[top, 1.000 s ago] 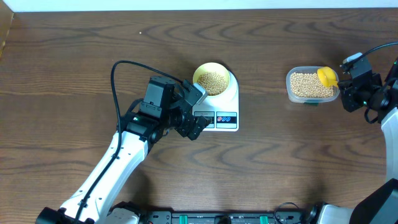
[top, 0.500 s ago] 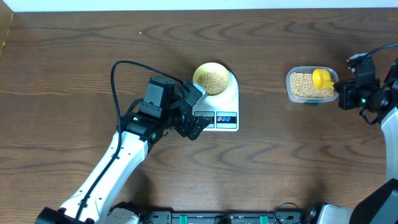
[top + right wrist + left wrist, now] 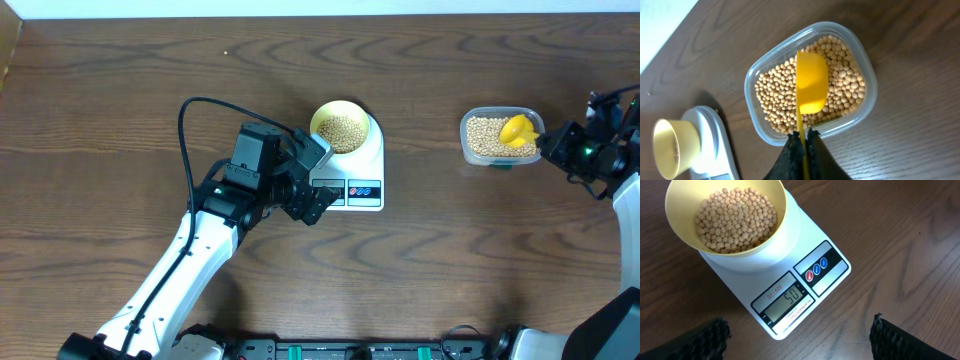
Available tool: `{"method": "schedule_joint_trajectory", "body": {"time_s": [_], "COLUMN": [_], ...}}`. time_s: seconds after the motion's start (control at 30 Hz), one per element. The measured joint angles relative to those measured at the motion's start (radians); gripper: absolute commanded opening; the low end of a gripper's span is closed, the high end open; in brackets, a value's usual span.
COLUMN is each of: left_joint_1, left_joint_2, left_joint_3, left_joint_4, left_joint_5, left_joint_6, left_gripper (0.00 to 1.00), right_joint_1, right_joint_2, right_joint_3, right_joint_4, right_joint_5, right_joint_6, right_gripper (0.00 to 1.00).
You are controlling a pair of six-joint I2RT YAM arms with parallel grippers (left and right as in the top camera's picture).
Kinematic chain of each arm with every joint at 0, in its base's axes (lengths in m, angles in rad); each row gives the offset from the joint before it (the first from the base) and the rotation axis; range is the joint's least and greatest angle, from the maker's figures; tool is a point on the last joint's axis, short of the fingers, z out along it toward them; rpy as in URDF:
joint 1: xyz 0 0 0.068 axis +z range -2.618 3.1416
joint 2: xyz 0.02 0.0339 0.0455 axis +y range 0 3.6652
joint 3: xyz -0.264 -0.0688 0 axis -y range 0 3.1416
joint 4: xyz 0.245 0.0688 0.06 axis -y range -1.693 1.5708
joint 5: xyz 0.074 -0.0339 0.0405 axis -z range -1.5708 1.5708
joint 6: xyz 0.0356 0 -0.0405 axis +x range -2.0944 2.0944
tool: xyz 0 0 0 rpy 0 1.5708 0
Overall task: Scoop item into bowl and weigh 50g on scale
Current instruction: 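Lay the scoop down in the tub and open the right gripper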
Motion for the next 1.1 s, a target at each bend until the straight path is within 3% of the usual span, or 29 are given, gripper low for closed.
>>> {"method": "schedule_joint_trajectory", "body": {"time_s": [0.2,0.37,0.5,1.1], "left_joint_1": [0.0,0.0,0.0,0.0], "left_joint_2": [0.0,0.0,0.0,0.0], "left_joint_3": [0.0,0.0,0.0,0.0], "left_joint_4": [0.0,0.0,0.0,0.0], "left_joint_5": [0.0,0.0,0.0,0.0], "left_joint_6": [0.0,0.0,0.0,0.0], "left_gripper": [0.92,0.92,0.92,0.92], "right_joint_1": [0.0,0.0,0.0,0.0], "right_joint_2": [0.0,0.0,0.0,0.0], "right_joint_3": [0.0,0.0,0.0,0.0], "right_joint_4": [-0.026,-0.037,-0.051,-0.094], "right_joint_5": [0.01,0.021,0.055,0.187], "right_joint_6": [0.082,0.104,0.11,-0.008], "right_gripper": [0.44,0.81,0.99,0.99]}}
